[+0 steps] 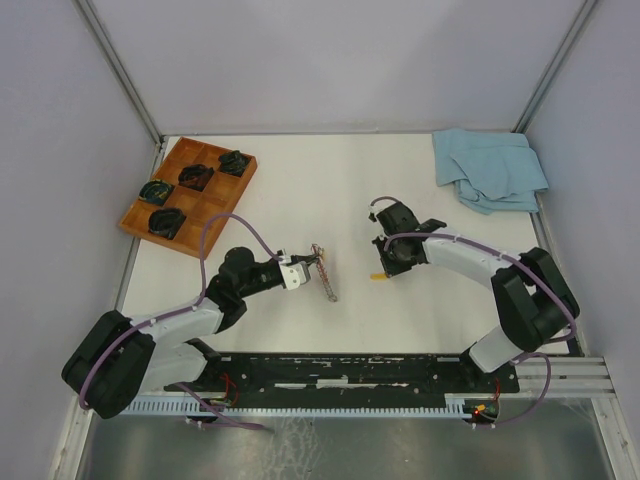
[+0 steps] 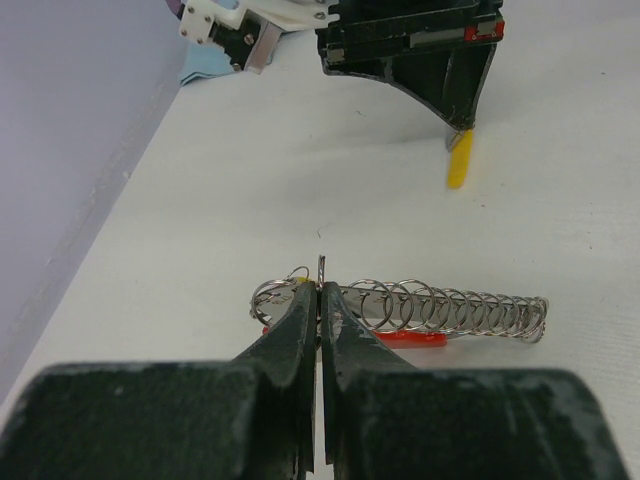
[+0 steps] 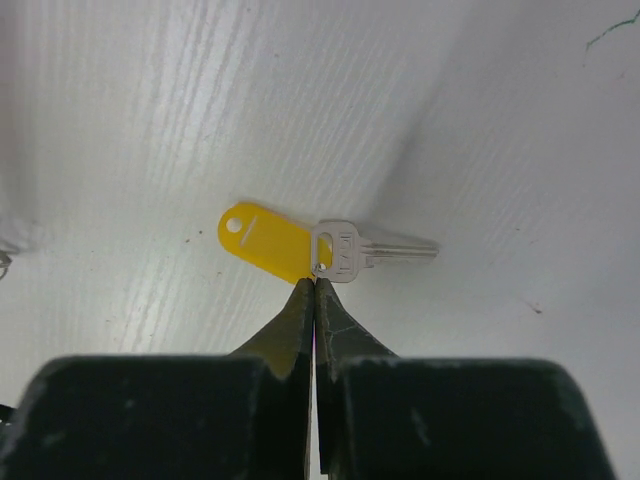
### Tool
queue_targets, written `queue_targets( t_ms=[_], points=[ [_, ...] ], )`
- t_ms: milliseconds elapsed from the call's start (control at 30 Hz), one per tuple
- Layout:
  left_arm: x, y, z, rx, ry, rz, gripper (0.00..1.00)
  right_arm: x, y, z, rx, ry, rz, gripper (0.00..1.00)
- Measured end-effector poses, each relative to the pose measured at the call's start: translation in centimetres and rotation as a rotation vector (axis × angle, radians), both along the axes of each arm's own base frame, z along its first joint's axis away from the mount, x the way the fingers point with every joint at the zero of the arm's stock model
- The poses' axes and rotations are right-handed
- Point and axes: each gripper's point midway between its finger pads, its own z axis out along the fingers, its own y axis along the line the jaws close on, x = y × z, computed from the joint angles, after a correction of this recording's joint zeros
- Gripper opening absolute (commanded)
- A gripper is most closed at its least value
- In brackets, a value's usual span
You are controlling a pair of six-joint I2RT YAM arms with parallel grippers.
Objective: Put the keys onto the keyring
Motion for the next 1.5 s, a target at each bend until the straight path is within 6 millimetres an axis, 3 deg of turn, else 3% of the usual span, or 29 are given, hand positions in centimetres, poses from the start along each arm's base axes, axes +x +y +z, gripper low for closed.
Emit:
queue_targets(
  t_ms=[300,600,933,1167,1400,1500],
  points=[
    [0.0,0.0,0.1,-0.004,0.003,0.0,0.03,-0.2,1.6,1.6,0.144,-0.096,0.038,0.01],
    [0.0,0.0,0.2,-0.007,0.002,0.001,0.03,-1.8,1.7,-0.8,0.175,-0.155,0.063,0.04],
    [0.0,0.0,0.2,-0.01,0.007,0.006,0.03,-1.9,1.9,-1.2,0.12,-0.216,0.015,0.22],
    [0.0,0.0,0.2,-0.01,0.007,0.006,0.03,-2.2,0.8,-1.5,0.067,-0.203,-0.031,0.25],
    [0.0,0.0,0.2,-0.01,0.007,0.006,0.03,-1.7,1.5,-0.4,0.085,-0.203,-0.04,0.38],
    [0.0,0.0,0.2,-0.01,0.008,0.006,0.03,-1.7,2.0,0.1,0.096,-0.196,-0.024,0.39]
  ],
)
